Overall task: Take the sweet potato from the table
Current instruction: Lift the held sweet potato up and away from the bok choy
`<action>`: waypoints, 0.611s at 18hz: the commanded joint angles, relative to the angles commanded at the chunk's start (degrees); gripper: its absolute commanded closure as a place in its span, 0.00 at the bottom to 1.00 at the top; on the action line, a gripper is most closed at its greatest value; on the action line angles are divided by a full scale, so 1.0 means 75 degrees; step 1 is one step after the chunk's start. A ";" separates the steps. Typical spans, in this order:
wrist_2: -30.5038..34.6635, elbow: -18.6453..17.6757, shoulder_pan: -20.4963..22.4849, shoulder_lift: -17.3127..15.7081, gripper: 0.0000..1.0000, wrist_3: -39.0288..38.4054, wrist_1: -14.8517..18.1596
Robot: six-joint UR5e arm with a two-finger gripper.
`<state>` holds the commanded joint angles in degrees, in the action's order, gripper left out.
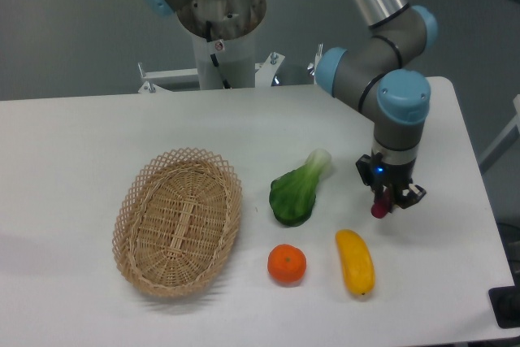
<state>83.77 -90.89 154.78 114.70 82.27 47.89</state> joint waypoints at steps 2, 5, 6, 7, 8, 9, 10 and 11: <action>-0.0012 0.0141 0.0023 -0.0083 0.79 -0.0176 0.0071; -0.0280 0.0468 0.0047 -0.0200 0.79 -0.0445 0.0351; -0.0468 0.0632 0.0058 -0.0223 0.79 -0.0620 0.0504; -0.0609 0.0796 0.0082 -0.0235 0.79 -0.0807 0.0644; -0.0691 0.0972 0.0117 -0.0247 0.79 -0.0937 0.0773; -0.0785 0.1148 0.0140 -0.0247 0.79 -0.0984 0.0925; -0.0925 0.1312 0.0199 -0.0247 0.79 -0.0997 0.1089; -0.1089 0.1464 0.0327 -0.0259 0.79 -0.0985 0.1242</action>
<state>75.60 -79.90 157.23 112.76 74.88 57.21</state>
